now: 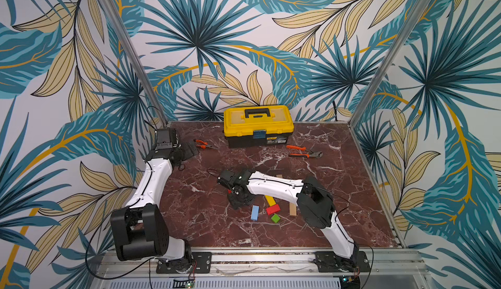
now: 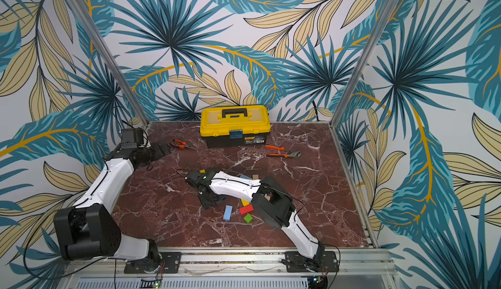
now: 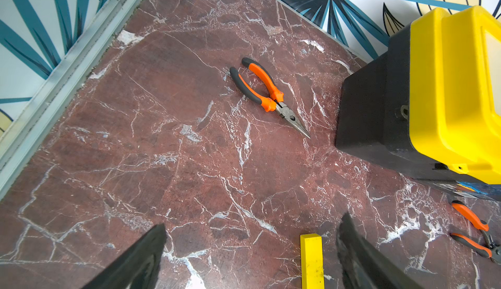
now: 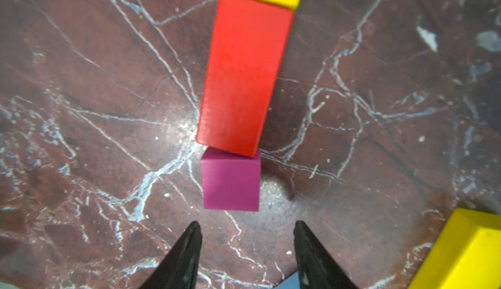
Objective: Assemble the letter v with building blocks
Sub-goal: Assemble the building block at the center of the board.
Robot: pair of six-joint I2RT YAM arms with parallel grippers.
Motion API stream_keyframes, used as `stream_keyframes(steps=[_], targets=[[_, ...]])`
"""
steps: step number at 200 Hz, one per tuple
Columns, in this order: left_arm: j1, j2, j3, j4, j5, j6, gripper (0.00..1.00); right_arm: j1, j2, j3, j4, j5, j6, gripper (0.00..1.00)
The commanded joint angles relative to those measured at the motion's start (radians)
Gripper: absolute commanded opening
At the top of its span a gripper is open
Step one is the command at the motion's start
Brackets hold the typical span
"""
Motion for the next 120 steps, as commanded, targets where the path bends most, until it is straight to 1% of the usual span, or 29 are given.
stream_keyframes(steps=[1, 47, 120], targets=[[0.005, -0.032, -0.013, 0.013, -0.005, 0.012, 0.99, 0.004, 0.032, 0.021, 0.001, -0.027, -0.019, 0.57], [0.004, -0.035, -0.013, 0.013, -0.007, 0.011, 0.99, 0.004, 0.068, 0.058, -0.009, -0.054, -0.033, 0.56], [0.006, -0.034, -0.012, 0.013, -0.005, 0.012, 0.99, 0.005, 0.114, 0.123, -0.052, -0.036, -0.032, 0.45]])
